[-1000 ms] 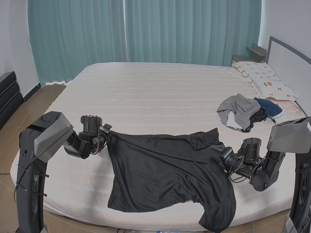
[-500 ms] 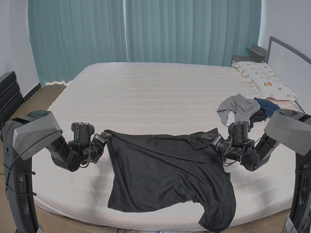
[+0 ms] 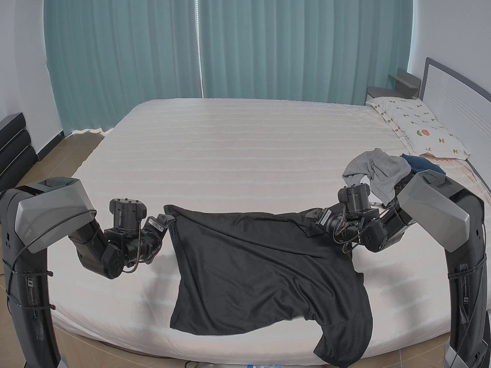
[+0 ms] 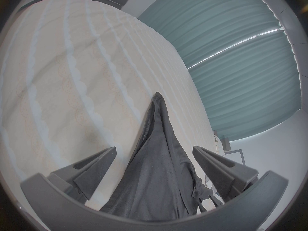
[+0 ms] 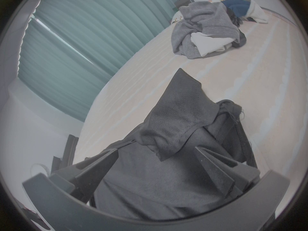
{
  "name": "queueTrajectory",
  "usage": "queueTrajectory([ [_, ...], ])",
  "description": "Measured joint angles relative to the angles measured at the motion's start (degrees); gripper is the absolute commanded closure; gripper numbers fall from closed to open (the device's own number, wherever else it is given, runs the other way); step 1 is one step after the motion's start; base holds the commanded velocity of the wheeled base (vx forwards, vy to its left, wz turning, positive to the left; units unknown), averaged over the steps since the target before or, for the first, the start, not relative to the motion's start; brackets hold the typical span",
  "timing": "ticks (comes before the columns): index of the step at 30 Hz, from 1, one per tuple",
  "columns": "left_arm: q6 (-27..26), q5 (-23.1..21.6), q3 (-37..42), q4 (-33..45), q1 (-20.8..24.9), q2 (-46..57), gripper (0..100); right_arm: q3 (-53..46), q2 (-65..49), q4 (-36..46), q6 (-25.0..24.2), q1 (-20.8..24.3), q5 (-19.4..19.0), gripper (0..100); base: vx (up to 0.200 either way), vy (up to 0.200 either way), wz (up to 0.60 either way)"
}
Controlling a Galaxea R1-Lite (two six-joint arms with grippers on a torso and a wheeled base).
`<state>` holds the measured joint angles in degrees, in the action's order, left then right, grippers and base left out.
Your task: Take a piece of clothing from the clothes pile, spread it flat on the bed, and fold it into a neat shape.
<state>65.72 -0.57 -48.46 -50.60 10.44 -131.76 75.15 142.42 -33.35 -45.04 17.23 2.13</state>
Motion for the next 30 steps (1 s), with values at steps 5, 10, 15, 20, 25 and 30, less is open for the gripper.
queueTrajectory([
  [5, 0.00, 0.02, 0.28, -0.02, 0.04, 0.04, 0, 3.43, 2.89, 0.21, 1.67, -0.56, 2.10, 100, 0.000, 0.000, 0.00],
  [10, -0.02, 0.04, 0.34, -0.06, 0.09, 0.09, 0, 7.73, 5.86, 0.32, 2.07, -1.07, 2.55, 100, 0.000, 0.000, 0.00],
  [15, -0.09, 0.04, 0.39, -0.09, 0.11, 0.09, 0, 13.51, 7.91, 0.82, 3.12, -1.30, 3.50, 100, 0.000, 0.000, 0.00],
  [20, -0.09, 0.04, 0.39, -0.11, 0.15, 0.09, 0, 20.85, 8.90, 2.43, 4.11, -1.40, 4.51, 100, 0.000, 0.000, 0.00],
  [25, -0.11, 0.04, 0.39, -0.11, 0.17, 0.09, 0, 30.22, 10.64, 4.24, 5.08, -1.40, 6.97, 100, 0.000, 0.000, 0.00],
  [30, -0.09, 0.04, 0.39, -0.09, 0.20, 0.09, 0, 37.13, 14.56, 5.08, 7.68, -1.46, 11.98, 0, 0.000, 0.000, 0.00],
])
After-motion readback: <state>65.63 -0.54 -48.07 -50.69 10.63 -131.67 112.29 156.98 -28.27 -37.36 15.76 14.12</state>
